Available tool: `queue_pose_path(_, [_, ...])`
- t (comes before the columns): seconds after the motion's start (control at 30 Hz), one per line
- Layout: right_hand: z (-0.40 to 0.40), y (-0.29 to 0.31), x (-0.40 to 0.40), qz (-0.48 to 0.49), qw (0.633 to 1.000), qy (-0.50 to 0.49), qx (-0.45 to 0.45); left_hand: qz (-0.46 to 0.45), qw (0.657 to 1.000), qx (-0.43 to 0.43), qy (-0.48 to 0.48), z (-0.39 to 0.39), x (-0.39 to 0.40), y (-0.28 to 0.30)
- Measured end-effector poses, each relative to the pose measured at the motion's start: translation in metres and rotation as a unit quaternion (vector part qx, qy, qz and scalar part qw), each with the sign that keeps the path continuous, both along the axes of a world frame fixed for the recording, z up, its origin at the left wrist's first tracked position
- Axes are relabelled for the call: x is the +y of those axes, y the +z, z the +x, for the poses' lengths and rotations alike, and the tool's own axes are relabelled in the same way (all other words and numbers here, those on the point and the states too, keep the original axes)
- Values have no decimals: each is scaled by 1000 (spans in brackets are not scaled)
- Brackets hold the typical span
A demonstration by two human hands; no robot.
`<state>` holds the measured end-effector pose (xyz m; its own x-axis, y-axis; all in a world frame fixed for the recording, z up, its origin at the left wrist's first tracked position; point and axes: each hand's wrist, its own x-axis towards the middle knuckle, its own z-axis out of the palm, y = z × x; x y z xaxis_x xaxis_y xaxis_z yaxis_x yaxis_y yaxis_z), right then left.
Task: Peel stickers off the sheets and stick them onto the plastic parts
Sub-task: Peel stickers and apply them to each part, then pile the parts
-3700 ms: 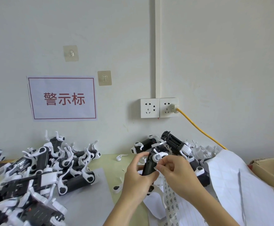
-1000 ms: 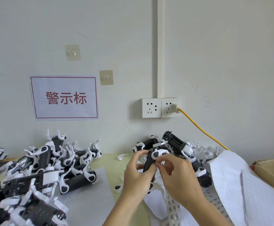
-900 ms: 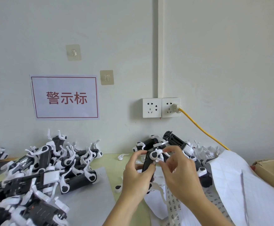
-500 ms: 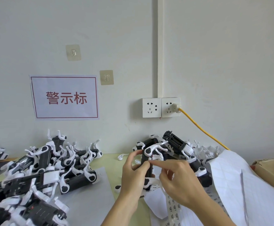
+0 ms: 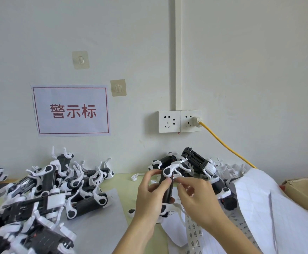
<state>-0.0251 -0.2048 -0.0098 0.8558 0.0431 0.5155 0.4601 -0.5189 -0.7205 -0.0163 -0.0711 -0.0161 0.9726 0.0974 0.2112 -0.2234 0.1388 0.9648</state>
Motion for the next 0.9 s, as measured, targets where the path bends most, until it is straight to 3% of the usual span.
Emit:
queue_pose_path(0.2, [-4, 9, 7, 145, 986, 28, 71, -35, 999, 2, -34, 3, -1, 1])
queue_pose_path(0.53, [0, 7, -5, 195, 974, 20, 117, -11, 998, -30, -55, 3, 0, -4])
queue_pose_path(0.63, [5, 5, -5, 212, 974, -19, 74, -17, 999, -35, -19, 7, -1, -7])
queue_pose_path(0.77, [6, 6, -11, 208, 970, -110, -67, -9, 999, -44, 13, 9, 0, -9])
queue_pose_path(0.9, [5, 7, -23, 83, 992, -27, -92, 103, 987, -121, 8, 6, -3, -8])
